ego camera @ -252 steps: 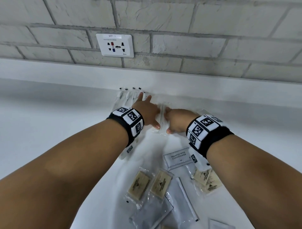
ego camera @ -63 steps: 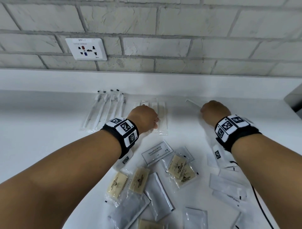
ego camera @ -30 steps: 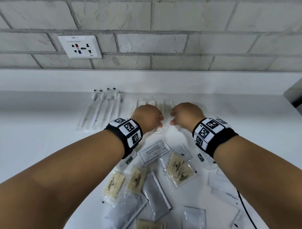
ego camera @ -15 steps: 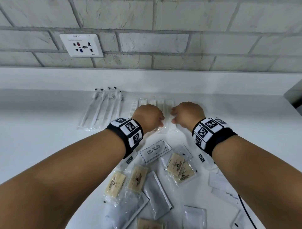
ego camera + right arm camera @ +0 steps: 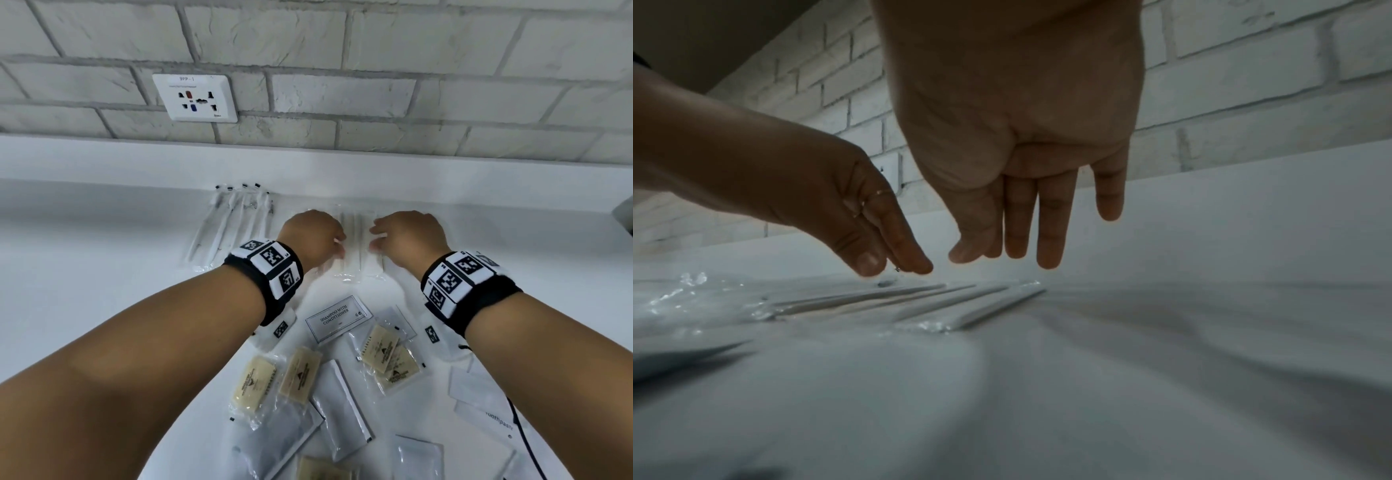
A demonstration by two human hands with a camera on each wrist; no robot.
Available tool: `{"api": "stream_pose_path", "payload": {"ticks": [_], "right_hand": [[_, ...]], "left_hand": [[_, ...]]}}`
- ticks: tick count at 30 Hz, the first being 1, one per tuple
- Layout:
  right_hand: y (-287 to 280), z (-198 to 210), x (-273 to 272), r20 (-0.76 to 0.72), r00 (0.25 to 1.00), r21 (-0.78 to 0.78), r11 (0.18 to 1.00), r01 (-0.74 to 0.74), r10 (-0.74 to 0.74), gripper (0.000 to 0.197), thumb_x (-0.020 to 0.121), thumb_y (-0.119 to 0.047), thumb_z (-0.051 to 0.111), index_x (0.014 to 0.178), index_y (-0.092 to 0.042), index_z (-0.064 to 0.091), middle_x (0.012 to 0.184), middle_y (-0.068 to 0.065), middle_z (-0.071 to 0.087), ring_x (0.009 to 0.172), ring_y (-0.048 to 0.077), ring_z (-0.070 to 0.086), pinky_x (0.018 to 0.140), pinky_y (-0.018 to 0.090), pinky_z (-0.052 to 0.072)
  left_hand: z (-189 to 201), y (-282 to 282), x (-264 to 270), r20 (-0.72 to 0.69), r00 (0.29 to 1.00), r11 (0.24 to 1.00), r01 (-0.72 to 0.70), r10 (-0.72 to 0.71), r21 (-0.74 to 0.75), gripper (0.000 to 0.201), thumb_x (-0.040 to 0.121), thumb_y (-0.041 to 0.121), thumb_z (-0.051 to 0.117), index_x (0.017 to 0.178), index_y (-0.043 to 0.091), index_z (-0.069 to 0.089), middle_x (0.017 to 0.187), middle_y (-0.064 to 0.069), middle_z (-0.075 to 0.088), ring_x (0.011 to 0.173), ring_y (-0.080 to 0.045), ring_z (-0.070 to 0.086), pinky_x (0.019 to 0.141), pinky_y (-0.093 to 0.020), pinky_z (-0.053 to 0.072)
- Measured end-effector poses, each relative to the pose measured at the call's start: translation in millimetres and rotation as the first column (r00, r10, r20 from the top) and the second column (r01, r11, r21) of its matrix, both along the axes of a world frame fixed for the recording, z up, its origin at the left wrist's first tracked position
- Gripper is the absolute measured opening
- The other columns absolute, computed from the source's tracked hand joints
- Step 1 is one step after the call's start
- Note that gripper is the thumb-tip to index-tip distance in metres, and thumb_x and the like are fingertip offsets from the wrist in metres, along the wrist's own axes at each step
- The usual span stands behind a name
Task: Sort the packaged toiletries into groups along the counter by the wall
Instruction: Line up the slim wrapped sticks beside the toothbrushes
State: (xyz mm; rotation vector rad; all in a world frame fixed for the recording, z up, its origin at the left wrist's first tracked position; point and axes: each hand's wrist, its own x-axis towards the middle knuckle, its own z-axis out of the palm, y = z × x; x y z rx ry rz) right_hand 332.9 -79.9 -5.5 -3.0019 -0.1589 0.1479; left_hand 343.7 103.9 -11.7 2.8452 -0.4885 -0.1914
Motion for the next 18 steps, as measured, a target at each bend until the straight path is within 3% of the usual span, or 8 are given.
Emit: {"api": "stream_pose_path", "payload": {"ticks": [3,7,15,18], "right_hand": [[14.0,3.1,-1.1,-0.058,0.994,-0.079,0.992,-0.099,0.095,0.043,0.082,-0.048,0.063,0.122,-0.035,0.063,0.135,-0.013,0.057,0.126,0.013,0.051,0.112,0.039,0.026],[25.4,-6.7,-2.5,-0.136,0.974,-0.202,0.957,-0.207,0.182,0.035,0.083,-0.043,0.060,0.116,-0.033,0.067,0.129,-0.011,0.062,0.121,0.017,0.054,0.113,0.049,0.015],[16.0,-3.2,-0.6,-0.116,0.983,-0.109,0.982,-0.153,0.140,0.043,0.088,-0.040,0.058,0.130,-0.032,0.058,0.142,-0.015,0.051,0.132,0.014,0.045,0.118,0.043,0.006],[1.9,-0.4,2.1,-0.145,0.985,-0.147,0.983,-0.112,0.090,0.044,0.088,-0.035,0.058,0.131,-0.027,0.059,0.146,-0.009,0.047,0.131,0.021,0.046,0.118,0.042,0.014]], "left_hand": [[-1.6,2.7,-0.1,-0.060,0.998,0.997,0.015,-0.010,0.077,0.033,0.083,0.038,0.067,0.115,0.031,0.068,0.124,0.011,0.064,0.117,-0.014,0.055,0.094,-0.027,0.044],[-6.6,-0.6,-0.4,-0.078,0.997,0.994,0.030,-0.022,0.105,0.034,0.084,0.036,0.067,0.117,0.032,0.068,0.124,0.009,0.065,0.116,-0.015,0.057,0.094,-0.029,0.046],[-3.0,7.9,4.4,-0.096,0.995,0.998,0.000,0.007,0.070,0.032,0.084,0.031,0.066,0.116,0.030,0.069,0.122,0.012,0.066,0.119,-0.012,0.055,0.096,-0.028,0.044],[3.8,22.5,6.9,-0.057,0.998,0.995,-0.023,0.029,0.100,0.033,0.086,0.034,0.065,0.119,0.029,0.067,0.128,0.009,0.062,0.123,-0.015,0.051,0.100,-0.030,0.042]]}}
